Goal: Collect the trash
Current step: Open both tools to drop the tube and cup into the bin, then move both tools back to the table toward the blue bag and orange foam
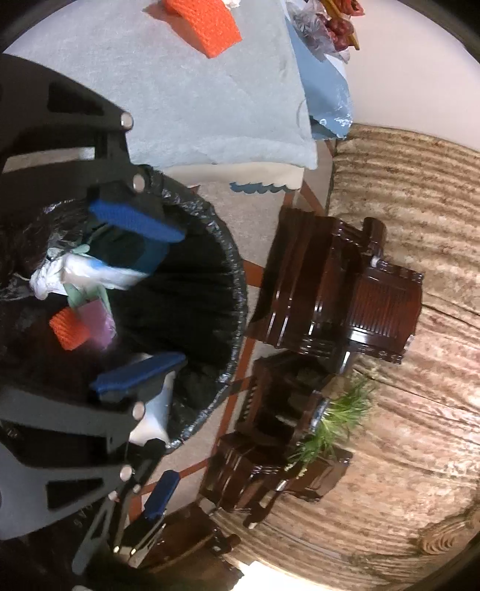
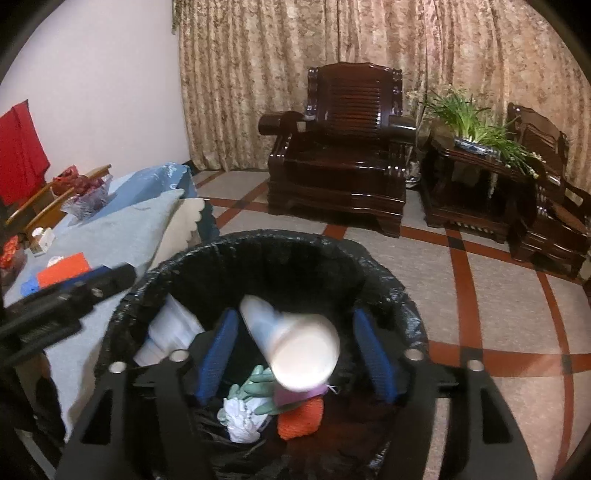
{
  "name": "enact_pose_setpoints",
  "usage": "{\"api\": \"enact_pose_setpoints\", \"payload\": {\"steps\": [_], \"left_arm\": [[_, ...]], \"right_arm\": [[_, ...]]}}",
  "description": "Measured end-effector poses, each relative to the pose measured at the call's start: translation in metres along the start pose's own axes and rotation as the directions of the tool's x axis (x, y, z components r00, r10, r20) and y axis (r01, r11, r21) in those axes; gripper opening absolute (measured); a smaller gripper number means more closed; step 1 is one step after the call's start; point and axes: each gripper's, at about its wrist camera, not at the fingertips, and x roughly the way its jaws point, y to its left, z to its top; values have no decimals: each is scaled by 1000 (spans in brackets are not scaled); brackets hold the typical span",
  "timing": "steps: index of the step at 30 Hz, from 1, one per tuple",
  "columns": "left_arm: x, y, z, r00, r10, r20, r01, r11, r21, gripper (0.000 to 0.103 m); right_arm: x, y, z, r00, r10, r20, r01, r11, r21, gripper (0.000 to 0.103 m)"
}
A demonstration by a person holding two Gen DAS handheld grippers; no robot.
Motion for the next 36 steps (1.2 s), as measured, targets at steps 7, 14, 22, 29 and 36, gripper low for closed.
{"api": "enact_pose_setpoints", "payload": {"steps": [7, 14, 22, 29, 36], "left_arm": [[-21, 12, 5, 996, 70, 49, -71, 997, 21, 87], [-52, 48, 6, 983, 166, 72, -166, 986, -10, 91], [-93, 107, 3, 948, 303, 94, -294, 951, -94, 91], [-127, 161, -3, 898, 428, 103, -412, 900, -143, 91], [-157, 214, -9, 833, 544, 103, -517, 830, -209, 91]], "right_arm": [[-7, 3, 4, 999, -28, 38, 28, 1000, 2, 97], [-5, 22, 7, 999, 23, 41, -22, 1000, -14, 97], [2, 77, 17, 990, 129, 48, -125, 990, -70, 97], [12, 140, 31, 970, 236, 64, -227, 965, -131, 97], [27, 211, 41, 942, 330, 58, -313, 928, -200, 97]]}}
